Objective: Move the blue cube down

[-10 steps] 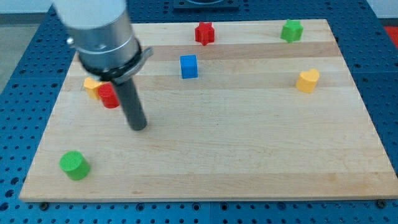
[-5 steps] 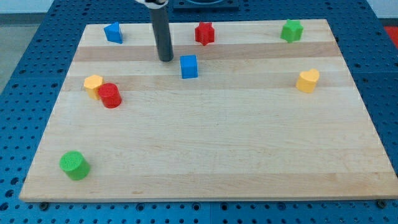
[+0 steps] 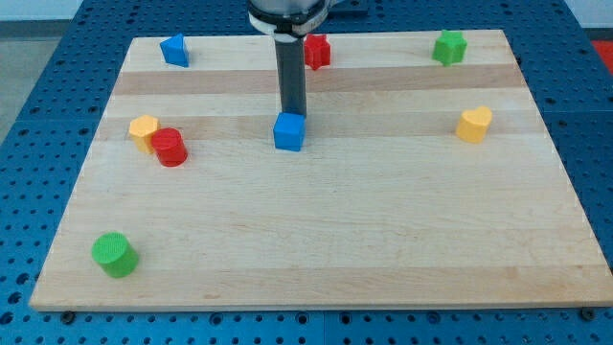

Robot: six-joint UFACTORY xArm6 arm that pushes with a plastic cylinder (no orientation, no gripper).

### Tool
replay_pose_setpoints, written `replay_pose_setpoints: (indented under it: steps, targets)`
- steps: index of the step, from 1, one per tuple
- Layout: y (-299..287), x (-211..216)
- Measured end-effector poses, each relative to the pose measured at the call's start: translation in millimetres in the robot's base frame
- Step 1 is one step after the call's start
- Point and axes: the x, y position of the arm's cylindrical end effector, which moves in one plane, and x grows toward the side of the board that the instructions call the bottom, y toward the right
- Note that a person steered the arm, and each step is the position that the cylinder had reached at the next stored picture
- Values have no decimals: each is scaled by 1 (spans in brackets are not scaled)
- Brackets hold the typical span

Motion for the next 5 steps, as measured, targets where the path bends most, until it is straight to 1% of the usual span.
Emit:
replay_pose_setpoints:
  steps: [4, 5]
  targets:
    - [0, 73]
    - [-8, 74]
